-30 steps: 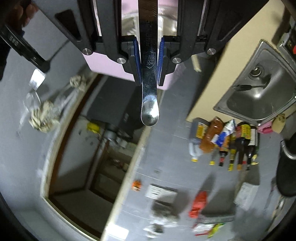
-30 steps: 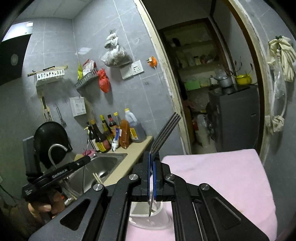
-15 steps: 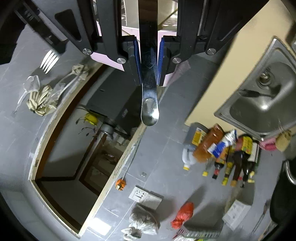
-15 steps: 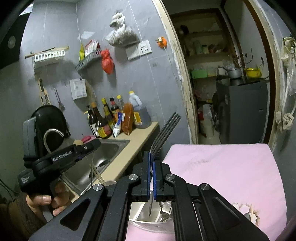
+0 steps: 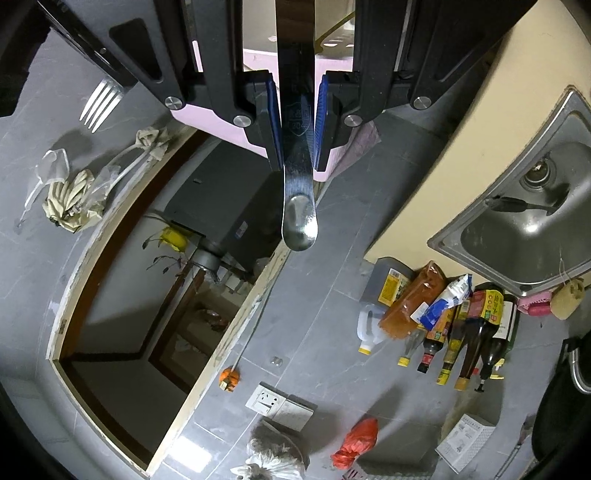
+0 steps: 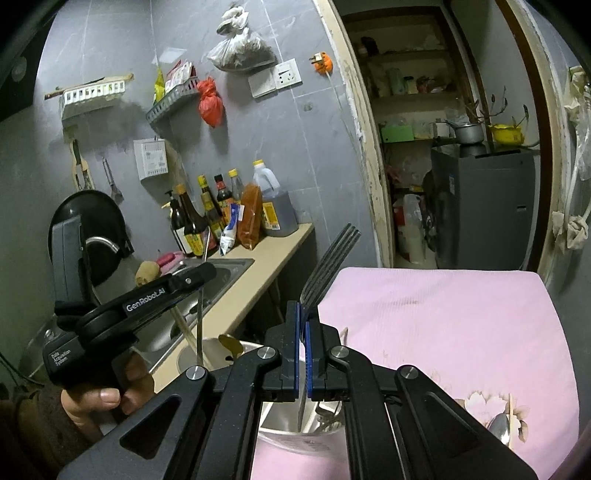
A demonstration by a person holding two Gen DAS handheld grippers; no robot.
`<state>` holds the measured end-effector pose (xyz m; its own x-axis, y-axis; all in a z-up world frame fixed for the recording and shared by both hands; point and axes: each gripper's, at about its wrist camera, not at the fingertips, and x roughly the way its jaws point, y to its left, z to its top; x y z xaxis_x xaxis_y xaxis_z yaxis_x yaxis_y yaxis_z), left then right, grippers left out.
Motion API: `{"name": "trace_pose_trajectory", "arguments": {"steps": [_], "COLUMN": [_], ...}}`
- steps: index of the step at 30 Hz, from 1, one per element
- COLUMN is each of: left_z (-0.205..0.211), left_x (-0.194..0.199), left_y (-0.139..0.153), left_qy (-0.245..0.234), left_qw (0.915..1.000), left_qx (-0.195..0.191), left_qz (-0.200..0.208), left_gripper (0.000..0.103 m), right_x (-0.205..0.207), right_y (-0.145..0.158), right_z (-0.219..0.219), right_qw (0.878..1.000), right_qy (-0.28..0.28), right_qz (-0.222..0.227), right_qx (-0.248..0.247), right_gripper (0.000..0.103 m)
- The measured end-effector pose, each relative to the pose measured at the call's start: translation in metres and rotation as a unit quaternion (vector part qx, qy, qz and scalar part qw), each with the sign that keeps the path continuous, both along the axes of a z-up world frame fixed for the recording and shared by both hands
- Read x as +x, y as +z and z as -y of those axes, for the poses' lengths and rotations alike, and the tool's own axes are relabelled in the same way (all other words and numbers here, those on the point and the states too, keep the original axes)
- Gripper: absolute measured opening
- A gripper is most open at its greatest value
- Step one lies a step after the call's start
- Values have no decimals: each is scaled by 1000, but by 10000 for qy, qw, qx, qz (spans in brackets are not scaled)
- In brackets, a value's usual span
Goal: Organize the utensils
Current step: 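Lower the knife and fork into the white caddy and open both tools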
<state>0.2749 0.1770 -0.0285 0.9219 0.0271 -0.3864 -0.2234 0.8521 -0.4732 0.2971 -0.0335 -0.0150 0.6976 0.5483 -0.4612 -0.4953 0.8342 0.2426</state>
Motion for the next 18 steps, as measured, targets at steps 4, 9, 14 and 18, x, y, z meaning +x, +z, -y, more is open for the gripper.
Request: {"name": "trace_pose_trajectory", "arguments": {"steps": [4, 9, 14, 18], "left_z": [6, 14, 15, 16], "left_x": [-6, -14, -24, -35], "left_y": [-1, -2, -5, -1], "left_qy": [66, -31, -206, -321], "left_qw": [9998, 9988, 9979, 9972], "left_qx": [168, 489, 535, 578], "left_qz": [34, -90, -289, -341], "left_gripper": [16, 16, 17, 31], "right_x": [-3, -7, -10, -15], "right_y": [-6, -13, -14, -5], "right_z": [-1, 0, 9, 19], "right_qw": [9999, 9995, 9993, 9997], "right_qy": [78, 136, 91, -18], "right_qz": [-103, -271, -359, -211], "right_qx": [-13, -77, -11, 139], "right_gripper": [3, 4, 19, 41]}}
